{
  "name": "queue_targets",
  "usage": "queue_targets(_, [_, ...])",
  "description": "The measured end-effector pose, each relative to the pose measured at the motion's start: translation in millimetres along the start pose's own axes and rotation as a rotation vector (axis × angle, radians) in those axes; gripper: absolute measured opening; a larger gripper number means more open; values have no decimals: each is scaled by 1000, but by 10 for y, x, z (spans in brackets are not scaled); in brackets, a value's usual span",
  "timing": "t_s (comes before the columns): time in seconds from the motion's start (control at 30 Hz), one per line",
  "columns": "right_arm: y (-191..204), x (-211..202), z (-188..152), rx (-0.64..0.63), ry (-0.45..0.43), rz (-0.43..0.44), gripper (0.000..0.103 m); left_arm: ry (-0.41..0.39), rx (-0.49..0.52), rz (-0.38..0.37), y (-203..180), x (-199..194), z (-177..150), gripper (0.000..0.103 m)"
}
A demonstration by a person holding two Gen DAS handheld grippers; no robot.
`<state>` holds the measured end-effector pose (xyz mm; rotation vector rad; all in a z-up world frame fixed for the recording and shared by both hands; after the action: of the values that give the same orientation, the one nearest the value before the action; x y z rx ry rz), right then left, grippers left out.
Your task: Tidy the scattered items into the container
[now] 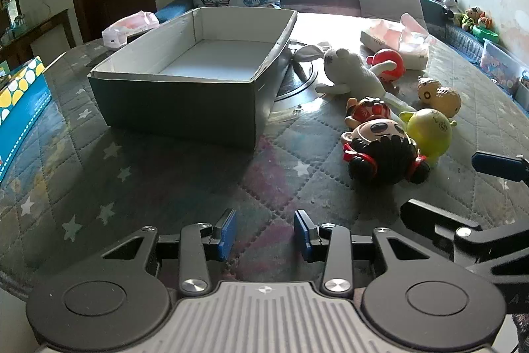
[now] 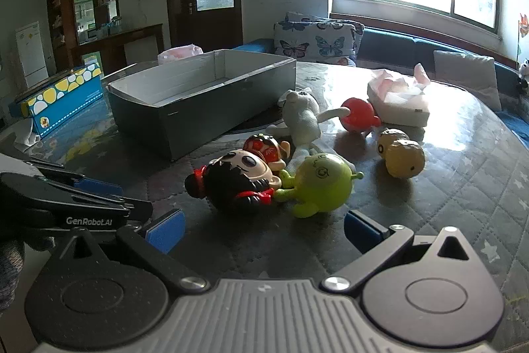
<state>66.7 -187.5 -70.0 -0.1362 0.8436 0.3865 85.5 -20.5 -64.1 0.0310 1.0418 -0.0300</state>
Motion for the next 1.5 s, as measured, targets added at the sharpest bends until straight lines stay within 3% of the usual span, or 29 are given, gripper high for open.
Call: queue_targets(1.5, [44,108,170,-18,24,80,102,34,-6,-20,22,117,300,41])
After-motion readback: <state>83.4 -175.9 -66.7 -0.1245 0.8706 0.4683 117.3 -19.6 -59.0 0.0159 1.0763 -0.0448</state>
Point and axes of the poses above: each gripper's, at about its wrist camera, not at the fingertips, and x roughly the way its jaws point, y to its left, z to its top, the point moved 9 cm from there along x, roughly the way its jaws point, and after that the axes turned 13 degrees about y, right-handed, at the moved point
